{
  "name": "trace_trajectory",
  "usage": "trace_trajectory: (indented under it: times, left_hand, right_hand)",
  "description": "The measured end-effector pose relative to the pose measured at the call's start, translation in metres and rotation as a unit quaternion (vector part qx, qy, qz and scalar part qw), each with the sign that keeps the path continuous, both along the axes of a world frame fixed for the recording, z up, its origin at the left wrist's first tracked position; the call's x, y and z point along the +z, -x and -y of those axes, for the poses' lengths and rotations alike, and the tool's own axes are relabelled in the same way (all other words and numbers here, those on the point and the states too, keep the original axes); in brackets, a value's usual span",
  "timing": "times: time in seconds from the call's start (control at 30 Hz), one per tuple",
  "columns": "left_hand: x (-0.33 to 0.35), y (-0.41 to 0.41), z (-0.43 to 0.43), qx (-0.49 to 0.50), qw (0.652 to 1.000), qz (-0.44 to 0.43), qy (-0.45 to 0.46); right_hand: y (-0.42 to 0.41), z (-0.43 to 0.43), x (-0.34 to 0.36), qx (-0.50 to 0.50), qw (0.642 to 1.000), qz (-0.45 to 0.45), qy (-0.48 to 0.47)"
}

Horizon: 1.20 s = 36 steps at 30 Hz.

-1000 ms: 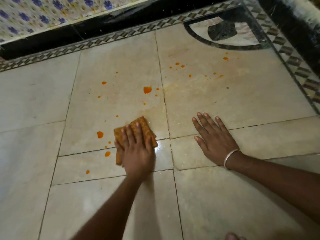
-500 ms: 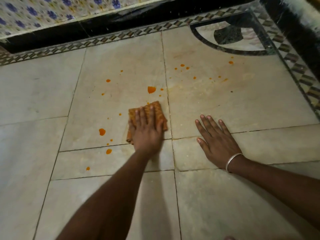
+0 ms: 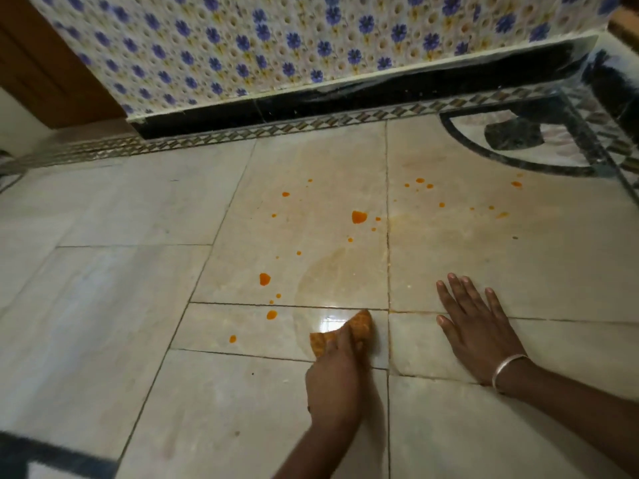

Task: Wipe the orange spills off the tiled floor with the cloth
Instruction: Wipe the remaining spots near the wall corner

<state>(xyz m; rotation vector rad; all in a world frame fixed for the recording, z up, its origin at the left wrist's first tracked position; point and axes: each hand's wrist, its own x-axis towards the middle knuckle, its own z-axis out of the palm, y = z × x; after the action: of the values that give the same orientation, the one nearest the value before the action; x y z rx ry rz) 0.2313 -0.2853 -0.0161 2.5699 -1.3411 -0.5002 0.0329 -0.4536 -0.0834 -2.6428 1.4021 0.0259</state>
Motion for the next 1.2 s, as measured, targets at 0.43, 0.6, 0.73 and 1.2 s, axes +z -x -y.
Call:
trace_trajectory:
  times: [0.43, 0.6, 0.73, 1.2]
  left_hand:
    - [0.016, -0.156, -0.047, 0.408, 0.875, -0.035, 0.257]
    - [-0.031, -0.130, -0.028, 0.054, 0.996, 0.061, 0.041]
    - [-0.061, -0.119, 0.010, 0.004, 0.995, 0.099, 0.014]
    - [-0.062, -0.095, -0.006, 0.156, 0.982, 0.104, 0.020]
  right_hand:
    - [-0.113, -0.024, 0.029, 0.185, 0.980, 0.070, -0.024]
    - [-0.164, -0.036, 0.013, 0.228, 0.972, 0.054, -0.034]
    - [-0.172, -0.031, -0.004, 0.216, 0.975, 0.042, -0.017]
    - [-0.169, -0.033, -0.002, 0.214, 0.976, 0.048, -0.012]
